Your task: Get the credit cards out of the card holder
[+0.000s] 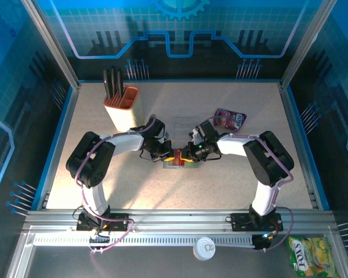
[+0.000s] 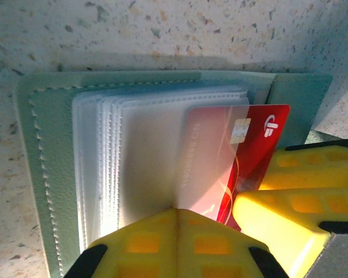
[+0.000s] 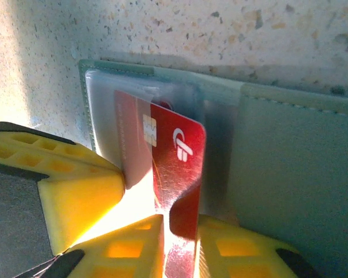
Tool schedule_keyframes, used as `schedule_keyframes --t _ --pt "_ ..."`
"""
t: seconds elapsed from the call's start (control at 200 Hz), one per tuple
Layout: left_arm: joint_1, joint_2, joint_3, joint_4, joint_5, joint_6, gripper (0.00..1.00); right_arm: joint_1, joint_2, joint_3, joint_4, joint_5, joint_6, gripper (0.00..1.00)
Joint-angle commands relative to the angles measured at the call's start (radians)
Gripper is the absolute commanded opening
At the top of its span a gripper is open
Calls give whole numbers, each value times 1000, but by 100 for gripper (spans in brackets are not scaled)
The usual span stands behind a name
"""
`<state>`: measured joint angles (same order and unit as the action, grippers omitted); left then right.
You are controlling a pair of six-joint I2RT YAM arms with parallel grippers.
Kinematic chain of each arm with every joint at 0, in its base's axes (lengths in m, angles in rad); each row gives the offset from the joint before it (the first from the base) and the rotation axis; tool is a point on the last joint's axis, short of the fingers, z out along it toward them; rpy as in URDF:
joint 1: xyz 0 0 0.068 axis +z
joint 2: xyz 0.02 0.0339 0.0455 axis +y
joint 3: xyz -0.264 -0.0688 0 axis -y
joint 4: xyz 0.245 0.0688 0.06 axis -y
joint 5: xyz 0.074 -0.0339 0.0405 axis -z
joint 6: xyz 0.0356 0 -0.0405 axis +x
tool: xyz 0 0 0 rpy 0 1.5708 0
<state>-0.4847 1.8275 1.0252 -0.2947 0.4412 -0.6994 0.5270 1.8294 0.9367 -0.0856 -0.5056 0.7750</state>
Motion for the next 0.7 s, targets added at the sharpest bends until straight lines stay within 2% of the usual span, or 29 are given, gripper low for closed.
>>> schedule_keyframes --t 0.0,0.315,0.695 --pt "-6 8 3 -48 -28 20 0 -8 10 11 24 -24 7 19" --pt "-4 -11 -3 -50 -45 22 0 -18 -36 -6 -28 33 -17 11" --pt "-4 -19 1 -42 -29 17 0 -27 -147 -9 -141 86 -73 9"
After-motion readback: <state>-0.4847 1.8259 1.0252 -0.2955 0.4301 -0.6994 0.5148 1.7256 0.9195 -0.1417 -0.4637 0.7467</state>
